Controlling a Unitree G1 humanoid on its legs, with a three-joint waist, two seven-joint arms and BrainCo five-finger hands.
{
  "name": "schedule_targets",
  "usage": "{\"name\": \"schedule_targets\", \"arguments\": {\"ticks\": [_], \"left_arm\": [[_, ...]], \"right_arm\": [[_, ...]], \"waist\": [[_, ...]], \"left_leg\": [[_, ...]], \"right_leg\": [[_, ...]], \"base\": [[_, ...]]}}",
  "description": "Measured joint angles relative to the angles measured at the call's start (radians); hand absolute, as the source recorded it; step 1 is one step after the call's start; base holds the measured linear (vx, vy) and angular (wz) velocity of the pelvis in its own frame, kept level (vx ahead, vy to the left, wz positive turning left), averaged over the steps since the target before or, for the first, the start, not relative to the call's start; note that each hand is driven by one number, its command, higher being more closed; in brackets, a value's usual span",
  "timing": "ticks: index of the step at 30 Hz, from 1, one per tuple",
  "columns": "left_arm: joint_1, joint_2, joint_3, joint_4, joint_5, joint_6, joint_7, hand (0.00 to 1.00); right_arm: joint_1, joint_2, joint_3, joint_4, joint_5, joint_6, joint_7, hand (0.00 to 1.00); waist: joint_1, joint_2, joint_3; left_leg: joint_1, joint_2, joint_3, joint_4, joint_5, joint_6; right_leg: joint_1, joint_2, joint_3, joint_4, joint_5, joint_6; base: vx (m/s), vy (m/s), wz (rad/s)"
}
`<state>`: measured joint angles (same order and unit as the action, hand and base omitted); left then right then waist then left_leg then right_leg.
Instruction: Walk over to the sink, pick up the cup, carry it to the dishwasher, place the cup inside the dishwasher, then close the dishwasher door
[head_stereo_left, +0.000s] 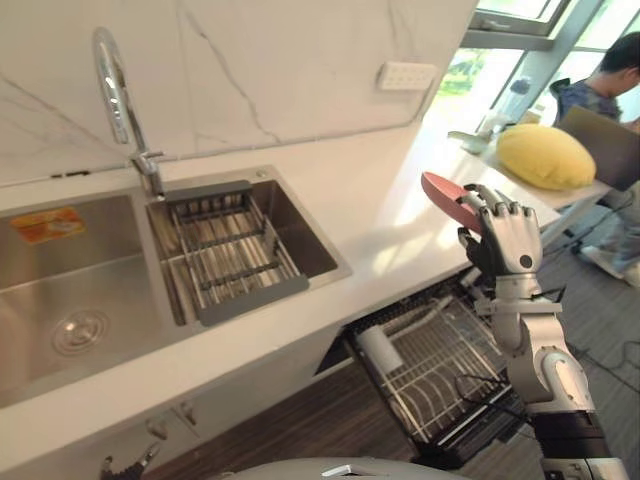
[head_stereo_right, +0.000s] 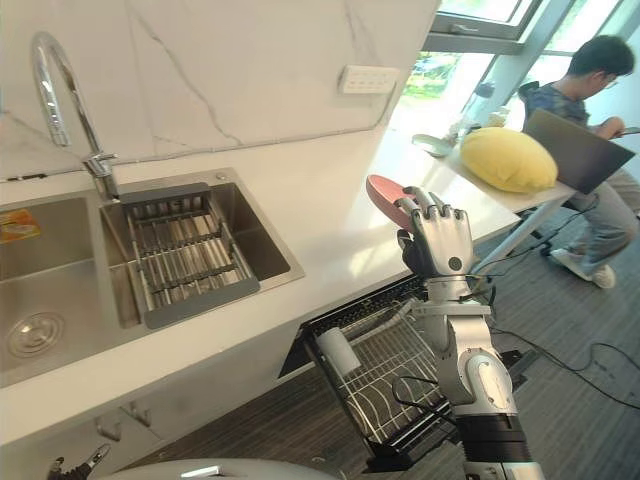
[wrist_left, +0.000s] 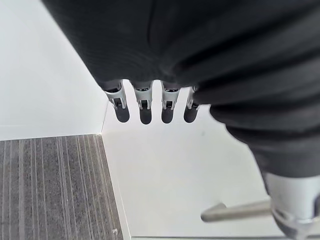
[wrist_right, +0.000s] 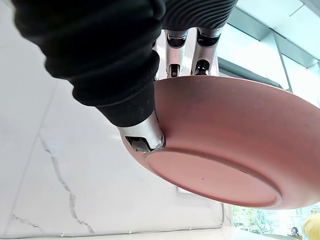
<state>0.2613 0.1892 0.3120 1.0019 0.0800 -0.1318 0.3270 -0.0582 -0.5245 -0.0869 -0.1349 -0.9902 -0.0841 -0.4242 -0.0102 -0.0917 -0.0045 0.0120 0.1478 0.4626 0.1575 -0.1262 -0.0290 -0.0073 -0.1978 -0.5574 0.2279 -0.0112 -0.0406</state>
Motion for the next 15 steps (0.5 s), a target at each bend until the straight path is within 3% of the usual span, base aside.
{"name": "schedule_targets", "arguments": {"ticks": [1, 2, 3, 6, 9, 15], "left_arm": [[-0.001, -0.023, 0.010, 0.001, 0.000, 0.002, 0.001, 0.00], [-0.002, -0.033, 0.009, 0.000, 0.000, 0.001, 0.001, 0.00], [-0.005, -0.051, -0.002, 0.001, 0.000, 0.001, 0.001, 0.00], [-0.004, -0.070, -0.011, 0.001, 0.001, -0.001, 0.001, 0.00], [-0.004, -0.064, -0.015, 0.000, 0.011, -0.008, 0.001, 0.00], [0.031, -0.073, -0.052, -0.001, 0.044, -0.015, 0.000, 0.00]], "right_arm": [[-0.018, 0.002, 0.006, 0.009, -0.001, -0.001, 0.000, 1.00], [-0.030, 0.002, 0.008, 0.014, -0.001, -0.003, 0.000, 1.00], [-0.049, 0.001, 0.007, 0.033, 0.000, -0.007, 0.000, 1.00], [-0.027, 0.001, 0.005, 0.047, 0.002, -0.002, 0.000, 1.00], [-0.015, 0.001, 0.000, 0.048, 0.003, -0.002, 0.000, 1.00], [0.022, 0.003, -0.017, 0.066, 0.008, 0.000, 0.001, 1.00]], "waist": [[0.020, -0.006, -0.021], [0.025, 0.005, -0.016], [0.025, -0.003, -0.019], [0.013, 0.034, -0.017], [0.008, 0.031, -0.012], [0.011, 0.030, -0.004]], "left_leg": [[-0.020, 0.020, 0.008, 0.007, 0.004, -0.005], [-0.029, 0.024, 0.010, 0.007, 0.006, -0.007], [-0.028, 0.016, 0.033, -0.003, 0.009, -0.012], [-0.027, 0.010, 0.044, -0.011, 0.015, -0.021], [-0.026, -0.030, 0.045, -0.064, 0.050, -0.024], [0.003, -0.057, 0.025, -0.147, 0.098, -0.021]], "right_leg": [[0.018, 0.051, 0.002, -0.140, 0.058, 0.005], [0.029, 0.068, 0.007, -0.203, 0.089, 0.018], [0.037, 0.077, 0.027, -0.268, 0.117, 0.045], [0.024, 0.078, 0.057, -0.279, 0.120, 0.057], [0.003, 0.055, 0.068, -0.291, 0.093, 0.121], [-0.001, 0.049, 0.060, -0.289, 0.091, 0.122]], "base": [[0.05, -0.118, -0.95], [0.01, -0.155, -1.01], [-0.01, -0.127, -0.65], [-0.05, -0.042, -0.32], [-0.09, 0.010, -0.13], [-0.09, 0.047, 0.08]]}}
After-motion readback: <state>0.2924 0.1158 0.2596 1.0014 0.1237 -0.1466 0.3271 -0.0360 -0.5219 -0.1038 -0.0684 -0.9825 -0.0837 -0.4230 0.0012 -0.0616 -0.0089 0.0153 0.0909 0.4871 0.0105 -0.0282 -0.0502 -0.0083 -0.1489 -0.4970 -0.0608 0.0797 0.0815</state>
